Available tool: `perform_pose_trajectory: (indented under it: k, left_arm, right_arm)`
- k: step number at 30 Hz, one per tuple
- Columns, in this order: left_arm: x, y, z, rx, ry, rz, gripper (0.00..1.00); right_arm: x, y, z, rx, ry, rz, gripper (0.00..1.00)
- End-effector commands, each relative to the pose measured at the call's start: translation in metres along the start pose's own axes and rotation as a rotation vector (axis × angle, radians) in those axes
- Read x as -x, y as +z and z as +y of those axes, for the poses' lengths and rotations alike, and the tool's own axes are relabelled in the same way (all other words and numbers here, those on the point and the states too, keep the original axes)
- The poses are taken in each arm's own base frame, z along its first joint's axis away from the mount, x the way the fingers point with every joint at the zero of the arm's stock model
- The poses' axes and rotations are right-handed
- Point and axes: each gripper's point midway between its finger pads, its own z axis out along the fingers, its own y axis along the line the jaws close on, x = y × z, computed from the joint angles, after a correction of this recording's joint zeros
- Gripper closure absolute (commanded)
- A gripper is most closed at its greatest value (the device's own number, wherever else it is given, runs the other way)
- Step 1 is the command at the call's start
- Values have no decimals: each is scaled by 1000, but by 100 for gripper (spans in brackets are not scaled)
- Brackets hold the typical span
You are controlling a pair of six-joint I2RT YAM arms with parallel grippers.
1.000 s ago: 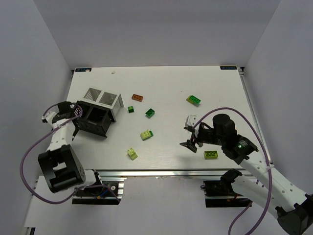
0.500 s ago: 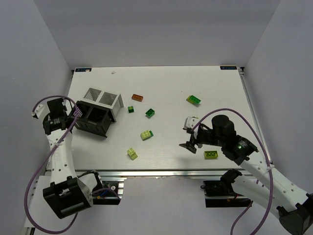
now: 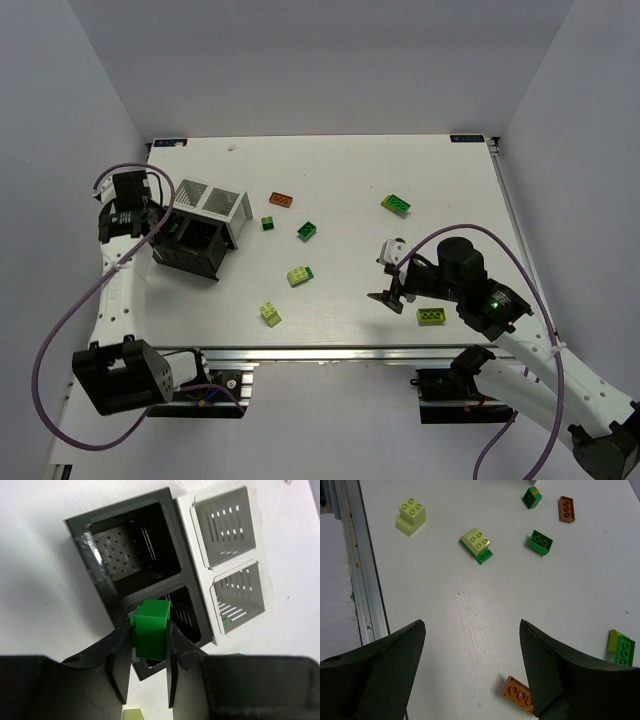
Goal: Sort the legos into containers by color
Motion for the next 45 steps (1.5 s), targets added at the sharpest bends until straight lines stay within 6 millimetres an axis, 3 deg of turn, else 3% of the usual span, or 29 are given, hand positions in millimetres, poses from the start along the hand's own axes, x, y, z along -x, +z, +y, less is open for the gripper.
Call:
perform_pose_trajectory:
  k: [1,5,10,13,24,27,31,35,39,41,43,45]
  left_arm:
    - [9,6,-15,0,35,-29,78]
    - [12,23,-14,55,71,-22,77]
    - [36,26,-16,104,89,-93,77]
    - [40,31,-14,129,102,-104,76]
    - [27,59,-2,186,136,-81,66]
    - [27,63,-2,193,142,-77,56]
    - [26,67,-6,185,144,-65,34]
    - [21,71,-4,184,146,-50,26]
    - [24,64,-9,159,143,-60,25]
    - [30,54,-20,96,141,-72,24]
    - [39,33,-39,-28,149,-119,23]
    - [31,13,-66,-225,178,-104,22]
  right_arm:
    - [7,-2,0,-6,-27,-26,19]
    - [6,-2,1,0,-23,-21,19]
    - [6,-1,3,9,-27,-20,19]
    - [4,0,2,8,-27,-15,18]
    - [-1,3,0,4,-19,7,18]
    - [-2,4,0,4,-20,10,18]
    - [-4,4,1,6,-19,14,18]
    - [-4,4,0,5,-19,15,18]
    - [-4,4,1,7,-21,16,17]
    - [-4,4,0,4,-23,16,17]
    - [-5,5,-1,2,-20,19,17]
    - [-6,6,-1,1,-19,24,17]
